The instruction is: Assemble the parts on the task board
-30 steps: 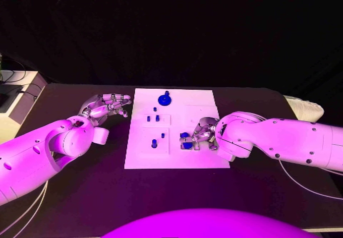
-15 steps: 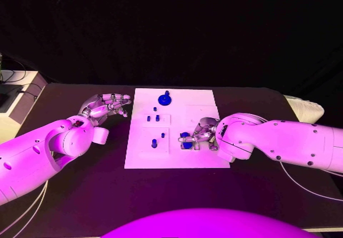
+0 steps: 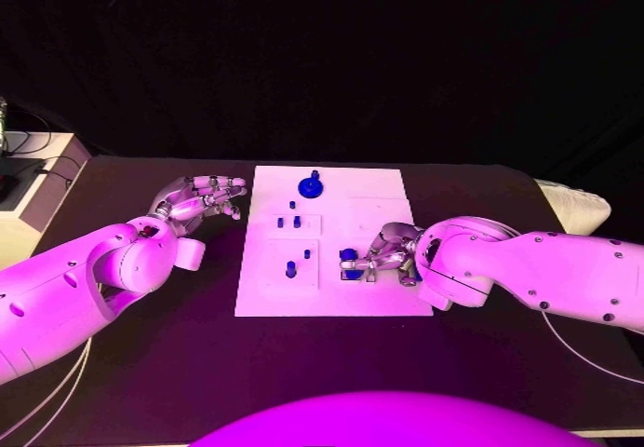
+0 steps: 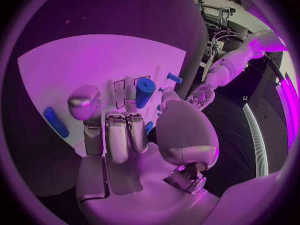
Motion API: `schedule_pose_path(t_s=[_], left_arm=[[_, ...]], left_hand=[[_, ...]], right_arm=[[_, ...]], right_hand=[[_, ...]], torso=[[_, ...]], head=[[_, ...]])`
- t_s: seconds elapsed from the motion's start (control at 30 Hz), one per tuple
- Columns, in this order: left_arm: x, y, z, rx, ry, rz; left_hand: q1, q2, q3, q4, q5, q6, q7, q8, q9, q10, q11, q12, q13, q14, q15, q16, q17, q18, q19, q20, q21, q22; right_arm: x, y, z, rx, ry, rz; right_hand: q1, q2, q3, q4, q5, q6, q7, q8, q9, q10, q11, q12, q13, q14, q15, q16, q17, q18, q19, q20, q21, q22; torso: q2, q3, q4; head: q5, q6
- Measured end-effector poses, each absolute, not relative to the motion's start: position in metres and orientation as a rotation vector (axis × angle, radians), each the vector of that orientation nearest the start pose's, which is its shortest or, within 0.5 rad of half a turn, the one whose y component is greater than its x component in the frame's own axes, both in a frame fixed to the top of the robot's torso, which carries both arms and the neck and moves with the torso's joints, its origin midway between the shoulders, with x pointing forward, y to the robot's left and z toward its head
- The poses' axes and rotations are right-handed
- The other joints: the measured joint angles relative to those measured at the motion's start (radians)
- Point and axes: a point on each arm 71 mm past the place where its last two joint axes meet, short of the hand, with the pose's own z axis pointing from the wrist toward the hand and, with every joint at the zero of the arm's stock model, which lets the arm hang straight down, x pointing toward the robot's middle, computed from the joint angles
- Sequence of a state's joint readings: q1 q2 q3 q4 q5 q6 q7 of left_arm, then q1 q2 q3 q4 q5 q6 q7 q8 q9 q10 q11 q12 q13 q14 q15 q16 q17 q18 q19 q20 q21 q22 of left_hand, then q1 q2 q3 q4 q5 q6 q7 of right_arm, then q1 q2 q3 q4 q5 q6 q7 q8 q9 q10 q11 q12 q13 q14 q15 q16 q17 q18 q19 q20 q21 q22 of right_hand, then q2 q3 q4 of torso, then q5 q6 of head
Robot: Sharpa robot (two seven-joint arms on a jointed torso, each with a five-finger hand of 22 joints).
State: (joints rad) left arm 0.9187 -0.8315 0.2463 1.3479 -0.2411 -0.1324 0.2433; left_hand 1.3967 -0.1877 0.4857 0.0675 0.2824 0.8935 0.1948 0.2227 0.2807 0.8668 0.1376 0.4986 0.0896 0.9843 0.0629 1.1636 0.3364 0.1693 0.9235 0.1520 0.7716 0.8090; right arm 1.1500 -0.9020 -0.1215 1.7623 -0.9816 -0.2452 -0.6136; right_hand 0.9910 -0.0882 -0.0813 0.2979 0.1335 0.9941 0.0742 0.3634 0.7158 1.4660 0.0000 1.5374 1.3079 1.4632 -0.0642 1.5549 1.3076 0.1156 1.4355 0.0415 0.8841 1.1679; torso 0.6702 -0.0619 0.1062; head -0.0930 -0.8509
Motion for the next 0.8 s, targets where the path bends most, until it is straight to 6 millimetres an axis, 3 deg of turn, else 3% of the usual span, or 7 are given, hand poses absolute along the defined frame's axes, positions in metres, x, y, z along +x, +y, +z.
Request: schedule_pose_path(t_s=[0.27,0.4,0.5,0.8], left_arm=[[0.497,0.258,-0.238,-1.154,1.532,-1.458],[0.497,0.259,-0.239,-1.155,1.532,-1.456],[0.497,0.259,-0.239,-1.156,1.532,-1.455],[0.496,0.26,-0.241,-1.159,1.535,-1.452]], left_hand=[[0.0,0.0,0.0,0.0,0.0,0.0,0.0,0.0,0.0,0.0,0.0,0.0,0.0,0.0,0.0,0.0,0.0,0.0,0.0,0.0,0.0,0.0],[0.0,0.0,0.0,0.0,0.0,0.0,0.0,0.0,0.0,0.0,0.0,0.0,0.0,0.0,0.0,0.0,0.0,0.0,0.0,0.0,0.0,0.0],[0.0,0.0,0.0,0.0,0.0,0.0,0.0,0.0,0.0,0.0,0.0,0.0,0.0,0.0,0.0,0.0,0.0,0.0,0.0,0.0,0.0,0.0],[0.0,0.0,0.0,0.0,0.0,-0.007,0.0,0.0,0.0,0.0,0.0,0.005,0.0,0.0,0.0,0.0,0.001,0.0,0.0,0.0,0.0,0.0]], right_arm=[[0.405,-0.196,-0.243,0.455,2.231,0.512],[0.405,-0.201,-0.241,0.452,2.222,0.509],[0.404,-0.204,-0.24,0.446,2.22,0.508],[0.402,-0.203,-0.24,0.412,2.231,0.525]], right_hand=[[0.01,0.01,-0.003,-0.003,0.008,0.0,0.0,0.0,0.003,0.0,0.0,0.0,0.0,0.0,0.0,0.0,0.0,0.0,0.0,0.0,0.008,0.006],[0.028,0.028,-0.003,-0.003,0.016,0.0,0.0,0.004,0.005,0.0,0.0,0.003,0.0,0.0,0.0,0.0,0.0,0.0,0.0,0.0,0.01,0.009],[0.098,0.04,-0.003,-0.003,0.031,0.003,-0.003,0.004,0.009,0.0,0.0,0.005,0.0,0.0,0.0,0.0,0.0,0.0,0.004,-0.004,0.012,0.014],[0.243,0.032,0.023,-0.011,0.063,0.003,-0.003,-0.004,0.009,0.0,0.0,0.009,0.0,0.0,0.0,0.0,0.0,0.0,0.004,-0.004,0.011,0.022]], torso=[[-0.001,-0.0004,-0.0004],[-0.001,-0.0009,-0.0004],[-0.001,-0.001,-0.0004],[-0.001,-0.0011,-0.0004]], head=[[0.001,0.0],[0.001,-0.001],[0.003,-0.001],[0.006,0.003]])
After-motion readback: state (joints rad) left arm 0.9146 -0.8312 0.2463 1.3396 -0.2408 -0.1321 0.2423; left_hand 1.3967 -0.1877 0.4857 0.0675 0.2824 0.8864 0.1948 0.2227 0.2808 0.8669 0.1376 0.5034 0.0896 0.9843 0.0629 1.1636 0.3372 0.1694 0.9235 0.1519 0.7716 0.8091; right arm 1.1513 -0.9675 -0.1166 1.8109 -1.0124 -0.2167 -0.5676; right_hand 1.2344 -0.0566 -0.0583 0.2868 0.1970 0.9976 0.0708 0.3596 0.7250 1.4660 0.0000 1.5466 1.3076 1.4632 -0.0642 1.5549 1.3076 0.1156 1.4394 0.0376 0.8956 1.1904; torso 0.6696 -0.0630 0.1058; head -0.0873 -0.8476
